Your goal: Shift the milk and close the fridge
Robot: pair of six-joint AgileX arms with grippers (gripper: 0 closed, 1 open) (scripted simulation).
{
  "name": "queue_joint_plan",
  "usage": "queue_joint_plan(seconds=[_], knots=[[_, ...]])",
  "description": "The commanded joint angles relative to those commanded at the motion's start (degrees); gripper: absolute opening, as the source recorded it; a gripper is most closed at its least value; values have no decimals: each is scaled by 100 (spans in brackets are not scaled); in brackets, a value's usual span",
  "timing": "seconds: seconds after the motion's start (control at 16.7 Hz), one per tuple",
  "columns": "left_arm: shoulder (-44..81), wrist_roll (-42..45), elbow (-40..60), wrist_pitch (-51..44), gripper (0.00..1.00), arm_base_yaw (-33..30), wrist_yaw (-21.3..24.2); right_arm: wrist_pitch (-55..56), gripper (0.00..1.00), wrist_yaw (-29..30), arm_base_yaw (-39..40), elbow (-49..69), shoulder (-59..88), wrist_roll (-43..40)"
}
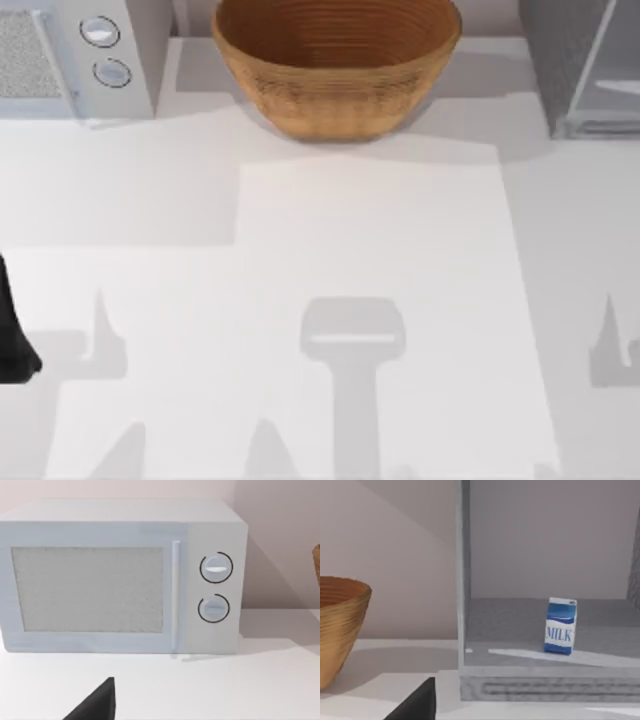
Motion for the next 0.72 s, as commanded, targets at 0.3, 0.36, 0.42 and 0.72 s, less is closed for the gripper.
queue_joint_plan(seconds=[0.3,0.36,0.42,0.72], knots=[[0,0,0,0,100,0,0,-2382,100,17,-6,1093,-1327,-57],[0,0,0,0,100,0,0,-2919,100,22,-8,1322,-1606,-66],[0,0,0,0,100,0,0,-3457,100,28,-11,1546,-1880,-72],[0,0,0,0,100,0,0,-5871,100,46,-16,2511,-3067,-73]])
